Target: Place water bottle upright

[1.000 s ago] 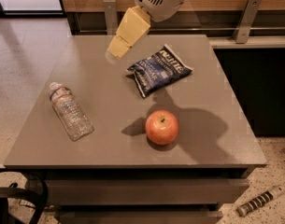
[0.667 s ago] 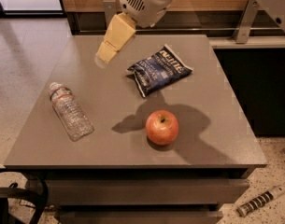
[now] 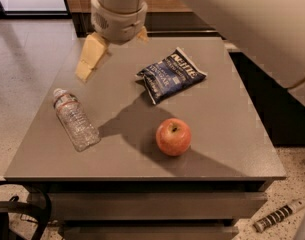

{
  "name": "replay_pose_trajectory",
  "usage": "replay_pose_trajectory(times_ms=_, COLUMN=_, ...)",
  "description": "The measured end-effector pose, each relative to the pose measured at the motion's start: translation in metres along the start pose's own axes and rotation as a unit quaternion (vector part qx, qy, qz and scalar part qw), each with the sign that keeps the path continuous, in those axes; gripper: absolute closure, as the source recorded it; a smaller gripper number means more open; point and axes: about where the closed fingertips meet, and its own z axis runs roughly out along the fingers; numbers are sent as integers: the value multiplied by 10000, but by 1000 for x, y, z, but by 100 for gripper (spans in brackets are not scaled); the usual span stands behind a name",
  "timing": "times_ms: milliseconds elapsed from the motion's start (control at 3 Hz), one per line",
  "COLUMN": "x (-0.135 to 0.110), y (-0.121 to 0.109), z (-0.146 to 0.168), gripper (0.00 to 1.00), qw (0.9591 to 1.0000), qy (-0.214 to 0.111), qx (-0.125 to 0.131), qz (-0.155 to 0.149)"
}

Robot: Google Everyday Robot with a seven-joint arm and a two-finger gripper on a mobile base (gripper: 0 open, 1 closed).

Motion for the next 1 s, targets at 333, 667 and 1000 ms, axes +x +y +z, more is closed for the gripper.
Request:
replay_pose_trajectory(times_ms=333, x=-18, y=8, z=25, gripper=0, qw=9996, qy=106, qx=-97, qz=243)
replay_pose_trajectory(times_ms=667, x=-34, y=16, z=53, gripper=0, qw=9981, qy=134, qx=-308, qz=507)
replay_pose_trajectory(times_ms=1000, x=-39, y=26, z=70, gripper=0, qw=9959, qy=433, qx=-346, qz=711)
